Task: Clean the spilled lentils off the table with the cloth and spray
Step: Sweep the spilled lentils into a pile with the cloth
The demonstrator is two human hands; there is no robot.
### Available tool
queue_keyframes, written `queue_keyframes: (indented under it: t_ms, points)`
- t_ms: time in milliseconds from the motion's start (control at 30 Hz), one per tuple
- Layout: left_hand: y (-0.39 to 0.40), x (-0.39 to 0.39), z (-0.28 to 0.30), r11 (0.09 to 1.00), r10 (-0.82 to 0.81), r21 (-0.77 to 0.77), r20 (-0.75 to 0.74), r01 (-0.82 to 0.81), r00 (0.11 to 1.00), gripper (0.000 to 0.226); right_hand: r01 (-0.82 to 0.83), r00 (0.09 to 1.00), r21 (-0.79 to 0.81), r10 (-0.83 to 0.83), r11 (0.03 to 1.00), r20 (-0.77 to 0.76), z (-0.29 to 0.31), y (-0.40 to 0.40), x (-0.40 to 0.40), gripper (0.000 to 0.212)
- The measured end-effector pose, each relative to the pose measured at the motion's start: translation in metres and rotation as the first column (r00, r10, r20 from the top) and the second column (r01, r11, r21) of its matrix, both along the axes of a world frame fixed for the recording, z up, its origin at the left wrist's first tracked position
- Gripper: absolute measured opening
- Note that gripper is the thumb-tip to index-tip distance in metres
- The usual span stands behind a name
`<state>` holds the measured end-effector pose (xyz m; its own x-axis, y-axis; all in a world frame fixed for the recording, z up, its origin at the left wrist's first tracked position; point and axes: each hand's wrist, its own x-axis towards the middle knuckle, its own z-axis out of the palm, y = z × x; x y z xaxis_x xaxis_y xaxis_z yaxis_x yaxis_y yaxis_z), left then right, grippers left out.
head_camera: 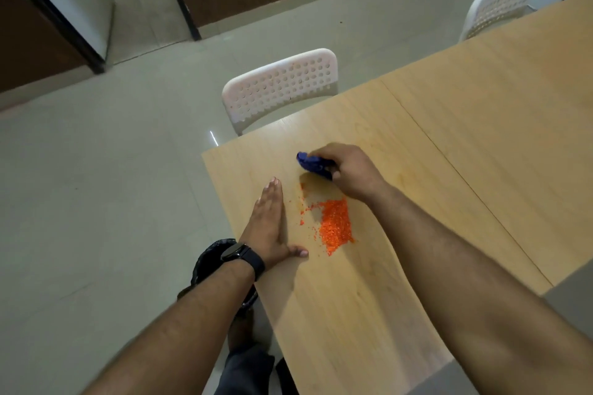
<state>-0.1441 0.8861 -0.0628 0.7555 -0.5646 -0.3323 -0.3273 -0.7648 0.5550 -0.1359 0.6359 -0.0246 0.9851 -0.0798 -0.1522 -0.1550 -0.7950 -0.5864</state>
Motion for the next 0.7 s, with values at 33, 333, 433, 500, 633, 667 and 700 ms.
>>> queue_keyframes:
  t_ms: [33,333,433,500,633,667,700]
  points:
    - [0.001,-0.001,-0.001,1.0,0.023,0.001,0.003,-0.023,1.0,0.165,0.023,1.0,-0.016,-0.023,1.0,0.004,0.001,0.0,0.009,0.067]
    - [0.011,-0.019,-0.006,0.991,0.129,-0.029,-0.001,-0.129,0.992,0.156,-0.359,0.931,-0.1,0.349,0.928,-0.108,-0.005,0.05,-0.001,0.056]
    - [0.014,-0.028,-0.007,0.99,0.134,-0.032,-0.004,-0.134,0.991,0.151,-0.492,0.867,-0.107,0.476,0.864,-0.145,-0.001,0.056,-0.025,0.047]
    - [0.017,-0.034,-0.006,0.991,0.131,-0.031,-0.004,-0.131,0.991,0.15,-0.57,0.818,-0.109,0.55,0.814,-0.169,0.004,0.058,-0.035,0.042]
    - [0.018,-0.038,-0.006,0.993,0.114,-0.031,-0.005,-0.114,0.994,0.149,-0.561,0.818,-0.061,0.541,0.826,-0.196,0.018,0.046,-0.04,0.05]
    - [0.018,-0.039,-0.006,0.993,0.115,-0.037,-0.003,-0.115,0.993,0.148,-0.508,0.852,-0.033,0.496,0.861,-0.169,0.022,0.039,-0.037,0.053]
    - [0.018,-0.039,-0.006,0.993,0.113,-0.041,-0.001,-0.113,0.994,0.148,-0.45,0.885,-0.012,0.445,0.893,-0.14,0.025,0.032,-0.032,0.054]
